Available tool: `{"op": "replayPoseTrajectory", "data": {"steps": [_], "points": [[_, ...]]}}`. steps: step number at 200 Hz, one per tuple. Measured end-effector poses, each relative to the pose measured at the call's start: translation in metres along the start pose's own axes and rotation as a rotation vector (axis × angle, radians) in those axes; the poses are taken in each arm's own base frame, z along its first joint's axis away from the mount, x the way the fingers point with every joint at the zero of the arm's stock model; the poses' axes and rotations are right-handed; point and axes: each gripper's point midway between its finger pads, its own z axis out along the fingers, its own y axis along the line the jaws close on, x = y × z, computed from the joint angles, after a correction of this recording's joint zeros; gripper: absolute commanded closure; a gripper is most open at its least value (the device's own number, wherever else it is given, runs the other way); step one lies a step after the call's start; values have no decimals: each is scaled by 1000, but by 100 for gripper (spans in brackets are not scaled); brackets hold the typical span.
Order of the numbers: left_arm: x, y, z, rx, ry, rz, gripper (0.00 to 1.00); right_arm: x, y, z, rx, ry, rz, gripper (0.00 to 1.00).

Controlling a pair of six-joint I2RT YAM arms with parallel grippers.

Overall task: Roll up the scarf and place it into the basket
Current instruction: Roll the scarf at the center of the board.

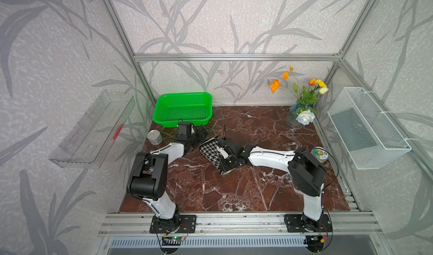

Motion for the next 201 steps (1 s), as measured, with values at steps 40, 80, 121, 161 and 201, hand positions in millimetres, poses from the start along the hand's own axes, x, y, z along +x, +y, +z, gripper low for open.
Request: {"op": "replayPoseTrajectory", "data": {"steps": [40,80,121,161,201], "points": [[-2,-8,-31,-2,-63,51,1,-10,-5,-15,-170,-20,144,98],[2,-3,-48,-20,-93,78,1,-20,-15,-23,-308,-39,267,97],[16,15,-46,-43,-71,79,1,-25,-30,-32,-425,-62,376,97],[30,27,-41,-33,-49,77,1,-33,-48,-40,-524,-101,466,97],[40,12,-33,27,-42,121,1,-33,-71,-40,-589,-113,547,96]]}}
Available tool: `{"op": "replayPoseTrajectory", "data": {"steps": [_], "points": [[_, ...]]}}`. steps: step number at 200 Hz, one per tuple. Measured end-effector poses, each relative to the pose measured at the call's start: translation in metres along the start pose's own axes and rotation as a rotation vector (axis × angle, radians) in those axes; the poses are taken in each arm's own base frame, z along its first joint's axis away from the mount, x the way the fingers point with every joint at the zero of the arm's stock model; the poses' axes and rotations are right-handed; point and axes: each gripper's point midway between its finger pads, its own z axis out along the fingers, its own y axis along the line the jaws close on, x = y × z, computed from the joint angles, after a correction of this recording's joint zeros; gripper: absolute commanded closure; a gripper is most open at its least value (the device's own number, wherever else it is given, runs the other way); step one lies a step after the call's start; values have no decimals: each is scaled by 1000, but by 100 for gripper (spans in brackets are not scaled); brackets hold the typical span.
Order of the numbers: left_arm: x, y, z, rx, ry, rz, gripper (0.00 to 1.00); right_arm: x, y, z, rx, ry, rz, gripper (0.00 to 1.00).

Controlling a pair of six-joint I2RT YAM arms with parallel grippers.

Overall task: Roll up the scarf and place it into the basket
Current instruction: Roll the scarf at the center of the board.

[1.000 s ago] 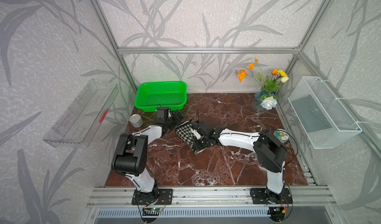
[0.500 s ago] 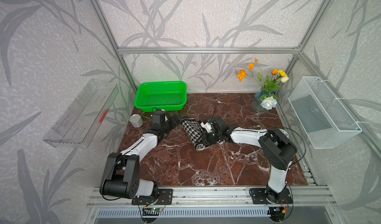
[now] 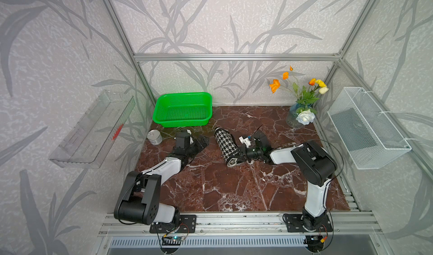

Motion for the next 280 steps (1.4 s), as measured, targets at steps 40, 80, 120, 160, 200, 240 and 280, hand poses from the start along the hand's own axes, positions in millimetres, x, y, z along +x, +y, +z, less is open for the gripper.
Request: {"op": "replayPoseTrajectory", "data": {"steps": [40,80,120,160,200,240,280], "points": [[26,-19,17,42,66,60,0,-7,-12,-9,-29,-8,29,96],[46,-48,38,77,126,134,1,-12,-27,-10,-55,-3,52,95],[63,-57,58,90,168,167,0,-14,-30,-9,-83,5,38,95],[80,-51,79,68,213,179,1,-15,-32,-10,-94,10,36,94],[86,-54,96,74,224,189,3,-17,-36,-10,-94,5,40,94],[87,-58,106,90,220,181,13,-21,-38,-10,-95,2,41,93],[90,-59,118,113,222,169,34,-21,-39,-9,-95,4,40,92]]}}
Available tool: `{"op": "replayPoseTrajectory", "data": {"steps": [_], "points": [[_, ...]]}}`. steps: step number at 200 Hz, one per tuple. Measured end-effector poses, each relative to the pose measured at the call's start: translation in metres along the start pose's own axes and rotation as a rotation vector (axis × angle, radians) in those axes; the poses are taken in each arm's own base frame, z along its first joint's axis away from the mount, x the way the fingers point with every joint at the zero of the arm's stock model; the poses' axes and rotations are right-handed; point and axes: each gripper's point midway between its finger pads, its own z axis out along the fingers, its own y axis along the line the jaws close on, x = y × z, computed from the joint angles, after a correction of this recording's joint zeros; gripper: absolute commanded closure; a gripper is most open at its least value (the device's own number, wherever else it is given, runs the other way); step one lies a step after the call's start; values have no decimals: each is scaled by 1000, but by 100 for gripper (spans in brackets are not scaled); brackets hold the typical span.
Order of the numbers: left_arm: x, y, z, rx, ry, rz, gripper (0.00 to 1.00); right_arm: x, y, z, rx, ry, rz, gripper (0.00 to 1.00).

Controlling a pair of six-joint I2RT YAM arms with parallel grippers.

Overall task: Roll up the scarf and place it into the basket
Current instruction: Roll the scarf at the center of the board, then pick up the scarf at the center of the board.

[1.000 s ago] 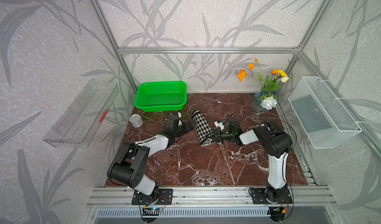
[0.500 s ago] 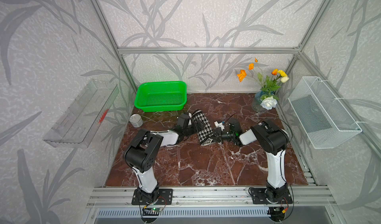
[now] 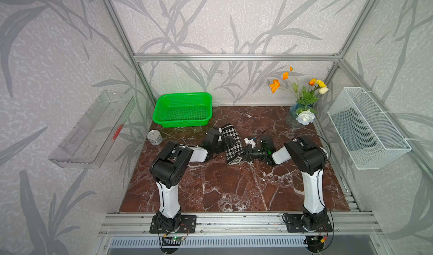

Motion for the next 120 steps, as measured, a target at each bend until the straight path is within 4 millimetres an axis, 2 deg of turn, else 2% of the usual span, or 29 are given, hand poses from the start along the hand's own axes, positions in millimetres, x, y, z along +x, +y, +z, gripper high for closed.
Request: {"op": "replayPoseTrajectory", "data": {"steps": [56,72,85,88,90,93,94,96,107,120], "points": [[-1,-2,15,53,4,-15,77,-4,-1,1,7,2,-16,89],[-3,-5,17,64,9,-25,100,-6,-1,0,14,2,-29,86],[-4,-6,18,63,18,-24,100,-7,0,0,24,1,-36,82],[-5,-6,19,58,20,-22,100,-7,-1,-1,28,0,-38,76],[-5,-7,19,58,21,-26,100,-7,0,-1,30,0,-41,67],[-5,-7,19,54,23,-26,100,-8,-1,-1,35,0,-37,17],[-5,-7,19,54,24,-26,100,-8,0,-1,35,0,-40,9],[-5,-7,19,52,26,-25,100,-7,0,-1,37,1,-45,2],[-6,-8,20,40,36,-25,100,-8,1,-2,49,4,-54,1],[-8,-10,21,29,46,-23,100,-10,14,-4,47,12,-92,1]]}}
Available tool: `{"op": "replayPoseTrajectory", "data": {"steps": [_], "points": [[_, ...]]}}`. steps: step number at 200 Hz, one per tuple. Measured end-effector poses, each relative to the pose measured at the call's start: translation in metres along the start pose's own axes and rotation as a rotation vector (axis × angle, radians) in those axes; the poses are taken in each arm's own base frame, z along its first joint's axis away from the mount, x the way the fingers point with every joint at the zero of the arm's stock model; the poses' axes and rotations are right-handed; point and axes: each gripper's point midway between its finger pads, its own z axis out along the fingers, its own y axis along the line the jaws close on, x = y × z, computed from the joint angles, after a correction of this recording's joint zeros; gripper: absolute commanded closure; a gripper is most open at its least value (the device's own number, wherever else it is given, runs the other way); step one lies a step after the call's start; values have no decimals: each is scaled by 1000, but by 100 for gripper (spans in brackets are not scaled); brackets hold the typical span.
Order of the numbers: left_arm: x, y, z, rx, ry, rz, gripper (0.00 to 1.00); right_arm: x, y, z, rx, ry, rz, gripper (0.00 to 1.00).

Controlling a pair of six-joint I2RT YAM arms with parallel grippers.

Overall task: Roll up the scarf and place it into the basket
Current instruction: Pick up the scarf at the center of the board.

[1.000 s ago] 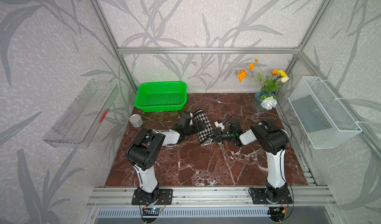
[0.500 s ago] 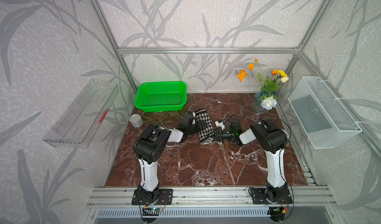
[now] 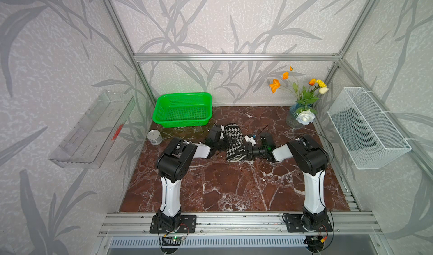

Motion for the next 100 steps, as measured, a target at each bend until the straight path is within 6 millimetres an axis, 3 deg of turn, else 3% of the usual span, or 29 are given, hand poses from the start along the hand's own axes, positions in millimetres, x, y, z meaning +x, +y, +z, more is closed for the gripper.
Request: {"op": "replayPoseTrajectory", "data": {"steps": [16,37,63,83,100], "points": [[-2,-2,1,-16,10,5,100,-3,14,-3,13,-10,-52,1],[-6,-5,1,-45,28,20,100,-2,12,-12,97,-42,-67,1],[-16,-12,0,-58,36,49,100,0,14,-41,243,-103,-101,1],[-31,-18,-3,-58,35,61,100,0,40,-71,334,-174,-202,1],[-63,-33,-11,-29,0,70,100,1,70,-99,387,-253,-316,1]]}}
